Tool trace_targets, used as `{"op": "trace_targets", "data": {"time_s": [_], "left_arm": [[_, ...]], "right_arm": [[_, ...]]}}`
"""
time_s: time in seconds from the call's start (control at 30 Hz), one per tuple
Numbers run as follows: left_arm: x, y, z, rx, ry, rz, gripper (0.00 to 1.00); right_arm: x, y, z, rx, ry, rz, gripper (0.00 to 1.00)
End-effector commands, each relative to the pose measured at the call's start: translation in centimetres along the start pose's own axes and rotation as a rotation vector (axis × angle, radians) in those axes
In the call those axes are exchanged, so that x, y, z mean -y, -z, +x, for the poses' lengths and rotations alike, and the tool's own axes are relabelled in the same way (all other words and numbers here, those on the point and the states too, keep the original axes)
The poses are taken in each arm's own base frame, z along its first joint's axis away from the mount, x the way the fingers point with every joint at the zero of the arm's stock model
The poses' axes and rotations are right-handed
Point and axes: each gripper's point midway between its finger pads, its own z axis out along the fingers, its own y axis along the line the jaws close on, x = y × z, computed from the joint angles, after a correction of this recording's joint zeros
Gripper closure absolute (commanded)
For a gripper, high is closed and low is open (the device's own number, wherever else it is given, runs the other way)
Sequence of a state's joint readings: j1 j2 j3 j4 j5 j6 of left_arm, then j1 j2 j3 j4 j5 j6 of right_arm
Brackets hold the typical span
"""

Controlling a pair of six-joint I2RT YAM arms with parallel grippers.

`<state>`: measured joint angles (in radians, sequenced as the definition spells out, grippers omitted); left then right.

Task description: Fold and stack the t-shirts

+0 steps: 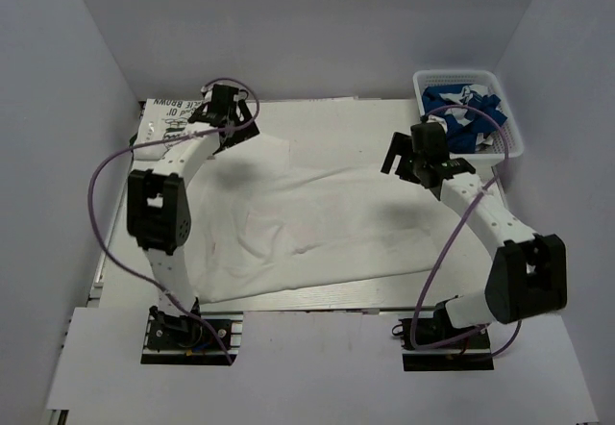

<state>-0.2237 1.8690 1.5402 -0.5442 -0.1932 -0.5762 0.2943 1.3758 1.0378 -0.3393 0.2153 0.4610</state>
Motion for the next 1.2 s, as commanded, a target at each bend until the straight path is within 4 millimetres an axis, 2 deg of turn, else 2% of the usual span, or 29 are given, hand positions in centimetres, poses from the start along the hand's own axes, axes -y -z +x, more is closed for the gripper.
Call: {"op": "trace_targets", "data": {"time_s": [0.0, 0.03, 0.07, 0.1, 0.13, 0.17, 0.2, 0.23, 0.27, 0.37, 0.43, 0.53, 0.57, 0.63, 0.73, 0.77, 0.93, 1.0, 1.03, 1.1, 1.13, 1.17], "left_arm": [[-0.5, -3.7, -3.6, 0.08, -0.115, -0.142, 0.0], [1.0, -4.0, -6.0, 0.122, -0.111, -0.119, 0.0], [1.0, -5.2, -6.5, 0.117, -0.116, -0.129, 0.0], [0.4, -6.3, -6.2, 0.083, -0.121, -0.155, 0.0], [0.0, -9.4, -4.6, 0.04, -0.134, -0.179, 0.0], [1.0, -9.7, -6.5, 0.088, -0.135, -0.168, 0.0], [0.8, -10.7, -6.3, 0.087, -0.146, -0.179, 0.0], [1.6, -11.3, -7.5, 0.133, -0.161, -0.156, 0.0], [1.4, -12.8, -6.7, 0.123, -0.164, -0.161, 0.0], [1.2, -14.4, -6.7, 0.16, -0.176, -0.171, 0.0], [1.3, -15.0, -6.7, 0.172, -0.18, -0.166, 0.0], [0.6, -16.7, -4.7, 0.127, -0.203, -0.175, 0.02], [1.1, -16.7, -4.7, 0.121, -0.211, -0.146, 0.07], [1.1, -17.4, -3.1, 0.081, -0.219, -0.119, 0.17], [1.2, -17.9, -1.6, 0.048, -0.223, -0.082, 0.39], [1.1, -18.0, -1.4, 0.048, -0.223, -0.082, 0.43], [0.9, -18.0, -1.5, 0.052, -0.242, -0.094, 0.77], [1.0, -17.6, -2.0, 0.06, -0.251, -0.09, 0.87], [1.0, -17.6, -2.0, 0.059, -0.263, -0.091, 0.99], [1.4, -16.8, -2.9, 0.078, -0.258, -0.082, 1.0], [1.5, -16.4, -3.7, 0.1, -0.264, -0.084, 1.0], [1.3, -16.1, -3.6, 0.096, -0.275, -0.087, 1.0]], "right_arm": [[-1.4, -0.4, -3.2, 0.043, 0.027, -0.029, 0.1], [-1.0, -1.3, -2.7, 0.02, 0.034, -0.012, 0.1], [-1.0, -1.5, -2.8, 0.018, 0.034, -0.01, 0.1], [-1.2, -1.4, -3.2, 0.024, 0.041, -0.011, 0.1], [-0.9, -2.1, -2.9, 0.008, 0.039, 0.004, 0.1], [-0.4, -2.2, -2.8, 0.002, 0.039, 0.026, 0.1], [-0.2, -2.3, -2.7, -0.007, 0.046, 0.035, 0.1], [-0.1, -2.9, -2.5, -0.019, 0.048, 0.045, 0.1], [0.2, -3.0, -2.5, -0.025, 0.05, 0.06, 0.1], [0.8, -3.8, -2.2, -0.052, 0.069, 0.083, 0.1], [0.7, -4.4, -2.9, -0.06, 0.077, 0.094, 0.1], [1.2, -5.2, -1.9, -0.106, 0.094, 0.122, 0.1], [1.7, -5.6, -1.9, -0.112, 0.105, 0.13, 0.1], [1.9, -6.5, -1.2, -0.14, 0.113, 0.145, 0.1], [2.8, -7.2, -0.8, -0.173, 0.106, 0.191, 0.1], [2.4, -7.6, -1.6, -0.146, 0.105, 0.185, 0.1], [2.4, -9.3, -1.7, -0.162, 0.101, 0.191, 0.1], [1.8, -10.0, -2.7, -0.133, 0.085, 0.173, 0.1], [1.5, -10.6, -3.1, -0.128, 0.077, 0.166, 0.1], [1.7, -11.5, -3.0, -0.133, 0.067, 0.187, 0.1], [1.2, -12.1, -4.3, -0.11, 0.055, 0.188, 0.1], [1.5, -12.8, -4.1, -0.113, 0.055, 0.216, 0.1]]}}
